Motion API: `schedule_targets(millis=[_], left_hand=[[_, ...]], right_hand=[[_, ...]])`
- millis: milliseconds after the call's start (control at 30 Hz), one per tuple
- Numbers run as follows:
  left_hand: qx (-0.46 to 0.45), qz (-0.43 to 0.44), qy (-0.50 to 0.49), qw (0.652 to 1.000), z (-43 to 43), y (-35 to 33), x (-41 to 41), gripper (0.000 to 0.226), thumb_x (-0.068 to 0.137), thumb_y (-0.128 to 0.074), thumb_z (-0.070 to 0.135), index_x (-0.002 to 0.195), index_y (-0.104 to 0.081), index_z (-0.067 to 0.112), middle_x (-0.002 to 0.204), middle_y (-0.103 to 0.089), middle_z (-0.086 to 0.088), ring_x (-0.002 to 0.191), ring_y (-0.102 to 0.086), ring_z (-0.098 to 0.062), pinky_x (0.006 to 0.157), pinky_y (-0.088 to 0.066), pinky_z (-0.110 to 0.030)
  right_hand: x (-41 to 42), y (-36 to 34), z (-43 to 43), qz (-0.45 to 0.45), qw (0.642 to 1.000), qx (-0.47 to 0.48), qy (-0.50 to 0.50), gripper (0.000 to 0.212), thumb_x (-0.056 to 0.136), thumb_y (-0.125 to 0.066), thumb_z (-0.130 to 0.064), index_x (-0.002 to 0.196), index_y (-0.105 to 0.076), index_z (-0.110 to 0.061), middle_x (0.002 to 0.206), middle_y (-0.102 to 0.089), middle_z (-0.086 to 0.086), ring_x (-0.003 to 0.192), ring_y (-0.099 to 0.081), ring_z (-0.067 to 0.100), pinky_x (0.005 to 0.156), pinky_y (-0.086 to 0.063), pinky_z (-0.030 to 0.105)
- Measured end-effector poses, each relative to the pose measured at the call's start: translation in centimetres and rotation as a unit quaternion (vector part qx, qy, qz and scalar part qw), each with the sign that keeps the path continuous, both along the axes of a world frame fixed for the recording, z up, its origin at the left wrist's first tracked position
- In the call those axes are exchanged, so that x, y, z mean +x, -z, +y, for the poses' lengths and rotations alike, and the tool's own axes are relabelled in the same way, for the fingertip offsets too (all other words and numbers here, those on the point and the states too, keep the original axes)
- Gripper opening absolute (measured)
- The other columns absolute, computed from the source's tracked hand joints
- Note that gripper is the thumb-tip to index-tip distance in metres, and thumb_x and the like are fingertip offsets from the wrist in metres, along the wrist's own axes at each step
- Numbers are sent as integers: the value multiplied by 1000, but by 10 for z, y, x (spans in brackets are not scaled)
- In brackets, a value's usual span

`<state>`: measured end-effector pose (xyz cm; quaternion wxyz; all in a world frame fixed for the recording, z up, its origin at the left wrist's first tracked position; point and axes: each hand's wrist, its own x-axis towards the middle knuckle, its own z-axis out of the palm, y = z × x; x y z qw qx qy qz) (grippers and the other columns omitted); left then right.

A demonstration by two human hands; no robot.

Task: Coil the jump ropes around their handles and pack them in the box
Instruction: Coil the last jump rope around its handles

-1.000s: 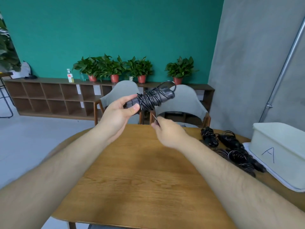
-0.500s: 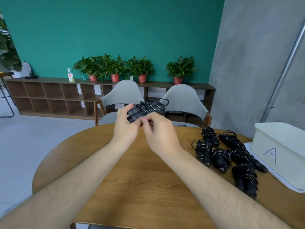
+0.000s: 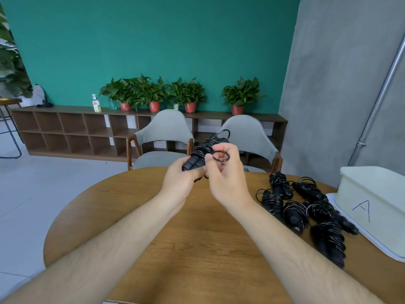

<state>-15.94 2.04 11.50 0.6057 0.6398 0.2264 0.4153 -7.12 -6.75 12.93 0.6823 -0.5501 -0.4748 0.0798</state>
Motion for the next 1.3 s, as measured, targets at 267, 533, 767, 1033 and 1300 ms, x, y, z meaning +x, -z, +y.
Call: schedule_targets(millis=[267, 533, 767, 1033, 1300], left_hand=[[-43, -26, 100, 994, -6, -10, 1, 28, 80, -54, 7, 104, -65, -5, 92, -68, -9, 88, -65, -19, 75, -51, -25], [-161, -44, 141, 976, -1, -28, -4, 83, 59, -72, -16, 130, -41, 14, 121, -66, -24, 103, -70, -33, 76, -59, -44], [-135, -64, 141, 979, -10, -34, 0, 87, 62, -68, -9, 142, -39, 14, 108, -72, -11, 103, -72, -30, 75, -59, -44], [-141, -109, 203, 963, -21, -40, -6, 38, 87, -55, -14, 116, -65, 9, 106, -71, -13, 106, -70, -30, 85, -59, -50], [-143, -120, 174, 967, -20, -45, -12, 51, 83, -53, -21, 130, -50, -2, 113, -65, -23, 106, -69, -36, 82, -59, -54]], right_hand=[[7, -8, -1, -188, 982, 12, 6, 18, 106, -43, -14, 116, -58, -13, 115, -47, 0, 106, -52, -1, 92, -40, 10], [24, -22, -10, -285, 957, -25, 48, 28, 108, -36, -26, 120, -61, -20, 102, -60, -17, 104, -50, 10, 90, -38, 17], [27, -25, -16, -458, 881, -91, 69, 54, 110, -28, -33, 158, -26, -10, 100, -48, -1, 101, -37, 20, 93, -39, 37], [34, -26, -23, -441, 893, -24, 89, 40, 101, -52, -8, 142, -51, -10, 93, -56, 0, 86, -55, 20, 71, -45, 29], [36, -18, -25, -505, 850, 5, 148, 22, 103, -54, -19, 102, -71, -5, 77, -67, 1, 74, -49, 18, 69, -39, 25]])
